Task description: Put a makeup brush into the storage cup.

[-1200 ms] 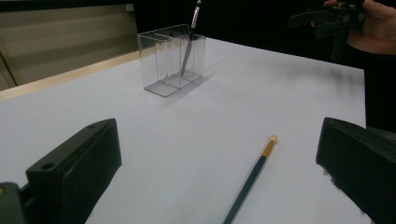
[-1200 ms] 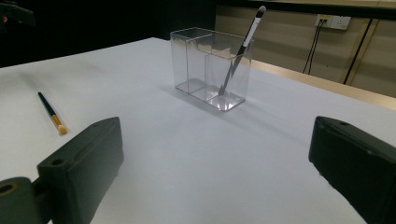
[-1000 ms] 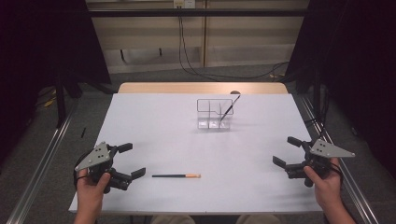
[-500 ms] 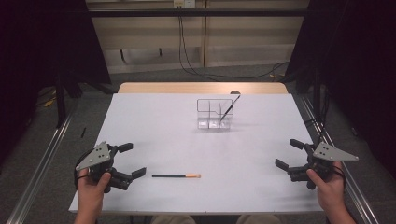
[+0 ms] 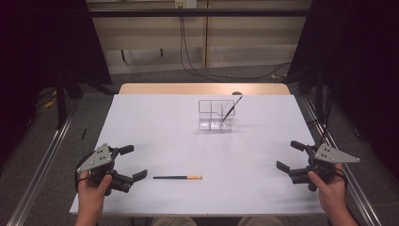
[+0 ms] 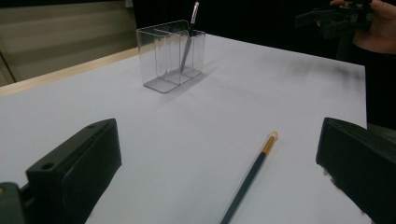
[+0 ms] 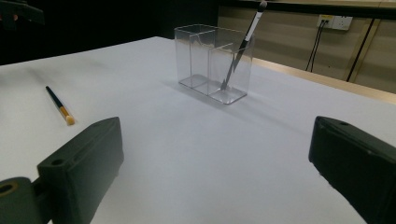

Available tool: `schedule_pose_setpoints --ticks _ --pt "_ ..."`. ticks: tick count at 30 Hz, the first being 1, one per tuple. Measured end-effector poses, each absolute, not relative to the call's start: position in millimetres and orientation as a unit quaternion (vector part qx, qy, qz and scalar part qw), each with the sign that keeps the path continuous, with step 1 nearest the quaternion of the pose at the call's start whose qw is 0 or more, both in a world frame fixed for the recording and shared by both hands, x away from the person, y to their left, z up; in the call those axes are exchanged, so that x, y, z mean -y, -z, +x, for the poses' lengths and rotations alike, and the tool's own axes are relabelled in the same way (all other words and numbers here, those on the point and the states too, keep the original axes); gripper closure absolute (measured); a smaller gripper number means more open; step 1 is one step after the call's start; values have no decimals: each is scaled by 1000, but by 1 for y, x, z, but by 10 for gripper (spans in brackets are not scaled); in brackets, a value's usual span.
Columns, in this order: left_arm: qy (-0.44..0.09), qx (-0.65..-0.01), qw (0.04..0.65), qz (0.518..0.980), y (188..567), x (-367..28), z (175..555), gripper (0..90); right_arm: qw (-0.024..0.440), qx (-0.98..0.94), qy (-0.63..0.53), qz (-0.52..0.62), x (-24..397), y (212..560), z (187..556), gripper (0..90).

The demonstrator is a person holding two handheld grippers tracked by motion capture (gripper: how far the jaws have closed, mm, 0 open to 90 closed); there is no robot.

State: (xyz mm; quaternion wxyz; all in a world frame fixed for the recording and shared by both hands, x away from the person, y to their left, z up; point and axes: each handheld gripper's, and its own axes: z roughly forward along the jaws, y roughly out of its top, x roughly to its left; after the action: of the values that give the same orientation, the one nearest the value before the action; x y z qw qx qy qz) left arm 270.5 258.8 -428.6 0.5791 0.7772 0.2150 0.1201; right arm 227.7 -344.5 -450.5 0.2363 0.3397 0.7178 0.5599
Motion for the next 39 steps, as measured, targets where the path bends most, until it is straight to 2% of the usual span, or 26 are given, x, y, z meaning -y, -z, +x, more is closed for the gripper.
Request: schedule_pose_setpoints --ticks 39 --pt "-84 -187 559 803 438 -210 294 0 241 -713 -564 339 352 450 221 29"
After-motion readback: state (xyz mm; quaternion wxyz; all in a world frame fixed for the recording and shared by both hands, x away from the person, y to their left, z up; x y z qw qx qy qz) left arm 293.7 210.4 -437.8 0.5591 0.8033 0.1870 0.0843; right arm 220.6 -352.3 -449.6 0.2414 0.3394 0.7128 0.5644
